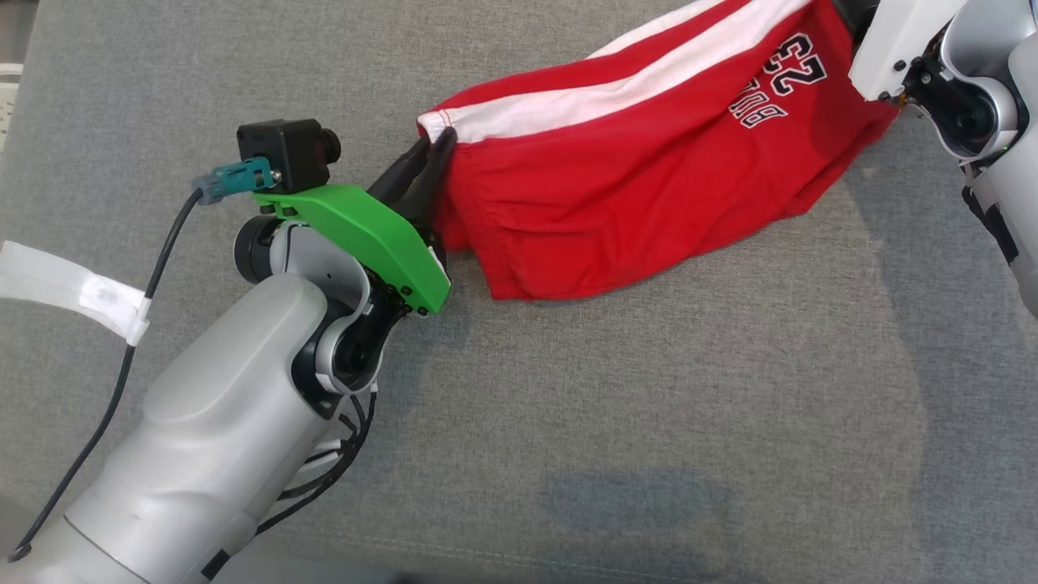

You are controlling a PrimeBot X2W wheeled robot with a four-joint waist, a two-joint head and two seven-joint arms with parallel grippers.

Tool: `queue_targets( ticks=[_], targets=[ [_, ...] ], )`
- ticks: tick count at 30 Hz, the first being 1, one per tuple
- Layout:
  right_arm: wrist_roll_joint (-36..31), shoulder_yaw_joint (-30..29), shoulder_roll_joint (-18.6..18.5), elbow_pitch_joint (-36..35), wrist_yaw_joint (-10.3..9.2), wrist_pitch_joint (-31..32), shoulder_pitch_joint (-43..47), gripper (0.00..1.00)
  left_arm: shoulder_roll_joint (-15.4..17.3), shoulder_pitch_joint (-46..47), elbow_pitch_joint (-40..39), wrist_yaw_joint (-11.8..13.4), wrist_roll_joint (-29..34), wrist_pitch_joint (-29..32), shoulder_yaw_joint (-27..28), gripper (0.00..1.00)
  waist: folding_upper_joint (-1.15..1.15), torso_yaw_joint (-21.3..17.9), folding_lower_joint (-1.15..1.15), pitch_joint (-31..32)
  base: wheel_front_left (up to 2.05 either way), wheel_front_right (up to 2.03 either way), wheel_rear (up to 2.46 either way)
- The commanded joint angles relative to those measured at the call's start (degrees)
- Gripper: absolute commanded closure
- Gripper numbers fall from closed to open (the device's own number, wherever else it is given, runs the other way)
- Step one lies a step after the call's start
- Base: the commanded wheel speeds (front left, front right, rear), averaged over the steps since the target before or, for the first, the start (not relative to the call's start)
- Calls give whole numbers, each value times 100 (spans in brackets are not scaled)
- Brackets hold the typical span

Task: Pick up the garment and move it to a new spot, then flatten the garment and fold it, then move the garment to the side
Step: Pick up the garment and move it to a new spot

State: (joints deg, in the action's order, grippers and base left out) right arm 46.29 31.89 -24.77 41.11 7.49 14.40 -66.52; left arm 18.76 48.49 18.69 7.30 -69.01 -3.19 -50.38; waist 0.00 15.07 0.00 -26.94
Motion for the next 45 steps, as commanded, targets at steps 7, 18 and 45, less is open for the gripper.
queue_targets(
  ticks=[7, 18, 45],
  targets=[
    [297, 273, -32, 186, 0, -241, -112, 0, 36, 67, 30, 58, 30, -33, 16, 0, 0, -57, 0, 79, 0, 0, 0],
    [565, 579, -111, 439, 0, -450, -189, 0, 108, -45, -43, 111, 38, -39, 7, 0, 0, -99, 0, 196, 0, 0, 0],
    [1201, 869, -402, 1222, 0, 193, 148, 0, 349, -652, -855, 343, 119, -179, -149, 0, 0, 231, 0, 344, 0, 0, 0]
  ],
)
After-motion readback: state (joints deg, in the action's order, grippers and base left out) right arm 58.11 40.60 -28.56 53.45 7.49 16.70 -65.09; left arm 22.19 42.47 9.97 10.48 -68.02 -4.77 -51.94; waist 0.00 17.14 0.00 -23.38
